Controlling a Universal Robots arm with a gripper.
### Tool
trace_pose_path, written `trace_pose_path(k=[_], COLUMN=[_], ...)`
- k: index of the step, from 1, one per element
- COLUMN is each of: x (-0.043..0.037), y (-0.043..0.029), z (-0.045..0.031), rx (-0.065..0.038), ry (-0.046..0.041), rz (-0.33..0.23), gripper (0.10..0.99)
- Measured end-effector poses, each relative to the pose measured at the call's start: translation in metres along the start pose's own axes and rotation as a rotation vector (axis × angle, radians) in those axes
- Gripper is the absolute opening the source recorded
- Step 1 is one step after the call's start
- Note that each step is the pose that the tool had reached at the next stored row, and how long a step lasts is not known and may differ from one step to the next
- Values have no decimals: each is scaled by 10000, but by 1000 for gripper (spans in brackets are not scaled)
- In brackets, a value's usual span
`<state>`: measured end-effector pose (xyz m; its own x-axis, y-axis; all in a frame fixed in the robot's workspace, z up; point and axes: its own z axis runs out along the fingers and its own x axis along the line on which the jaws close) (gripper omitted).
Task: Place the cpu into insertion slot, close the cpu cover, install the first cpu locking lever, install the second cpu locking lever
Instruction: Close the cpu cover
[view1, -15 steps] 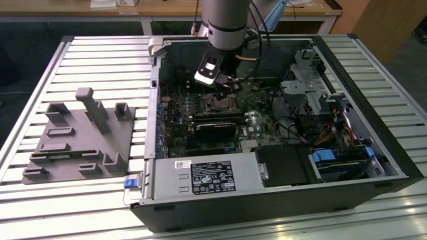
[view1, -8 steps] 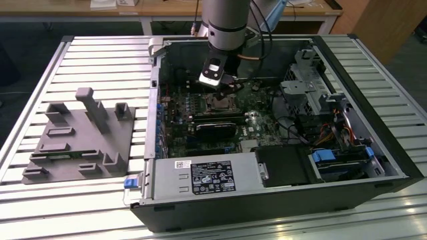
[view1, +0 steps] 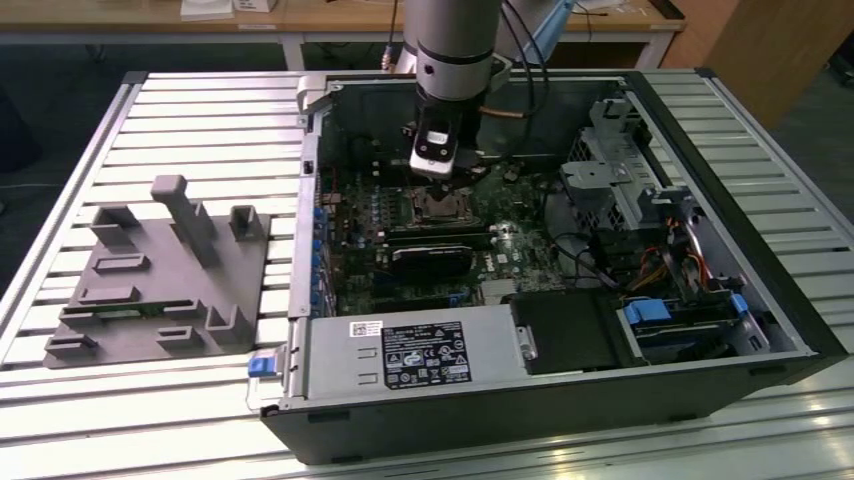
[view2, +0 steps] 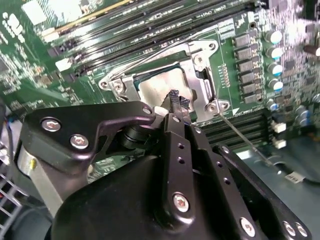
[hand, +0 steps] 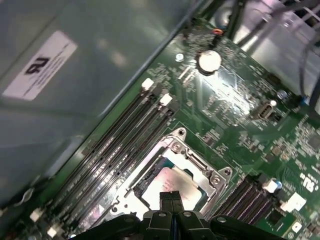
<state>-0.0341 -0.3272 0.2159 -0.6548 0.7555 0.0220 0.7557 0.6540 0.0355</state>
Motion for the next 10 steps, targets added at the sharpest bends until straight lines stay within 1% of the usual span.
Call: trace_pose_path(k=[6, 10], x=[0, 0], y=[0, 0], z=[1, 2], rx=[23, 57], ry=[39, 47], rz=[-1077, -1813], gripper=[106, 106])
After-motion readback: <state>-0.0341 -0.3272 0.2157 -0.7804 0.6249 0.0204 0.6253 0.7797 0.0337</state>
